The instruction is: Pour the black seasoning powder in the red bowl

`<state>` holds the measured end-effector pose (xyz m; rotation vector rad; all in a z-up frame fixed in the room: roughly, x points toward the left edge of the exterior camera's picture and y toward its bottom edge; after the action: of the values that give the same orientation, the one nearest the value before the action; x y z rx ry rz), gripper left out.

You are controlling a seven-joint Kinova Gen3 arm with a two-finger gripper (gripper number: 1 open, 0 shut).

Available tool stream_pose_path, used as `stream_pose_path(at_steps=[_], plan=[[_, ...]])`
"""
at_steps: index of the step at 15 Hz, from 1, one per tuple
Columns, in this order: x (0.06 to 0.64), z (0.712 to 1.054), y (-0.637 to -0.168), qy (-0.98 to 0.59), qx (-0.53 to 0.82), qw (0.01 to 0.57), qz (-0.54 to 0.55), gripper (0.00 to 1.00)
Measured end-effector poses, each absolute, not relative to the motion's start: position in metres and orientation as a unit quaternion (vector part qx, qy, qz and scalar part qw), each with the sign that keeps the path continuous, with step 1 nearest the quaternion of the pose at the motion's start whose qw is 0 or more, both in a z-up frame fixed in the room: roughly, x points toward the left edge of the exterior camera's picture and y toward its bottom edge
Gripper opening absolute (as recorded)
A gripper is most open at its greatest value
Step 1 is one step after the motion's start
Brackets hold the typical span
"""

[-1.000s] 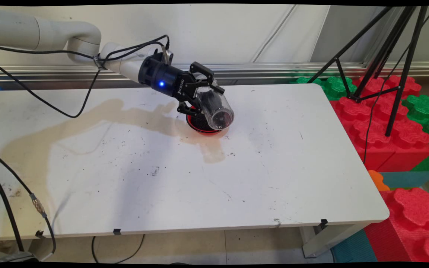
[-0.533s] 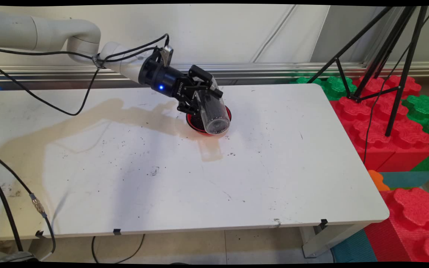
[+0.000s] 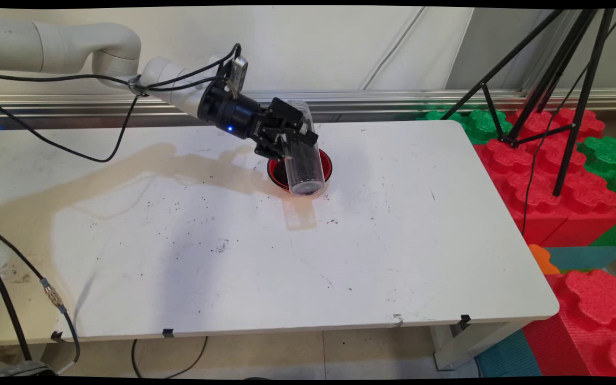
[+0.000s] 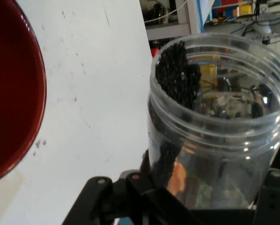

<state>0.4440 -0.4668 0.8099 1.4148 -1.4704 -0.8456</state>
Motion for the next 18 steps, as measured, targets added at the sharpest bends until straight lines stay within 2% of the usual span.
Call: stream_pose_path(at_steps=[18], plan=[[0.437,0.851,-0.429,-0.726,0.434,0.511,-0.151,0.0]])
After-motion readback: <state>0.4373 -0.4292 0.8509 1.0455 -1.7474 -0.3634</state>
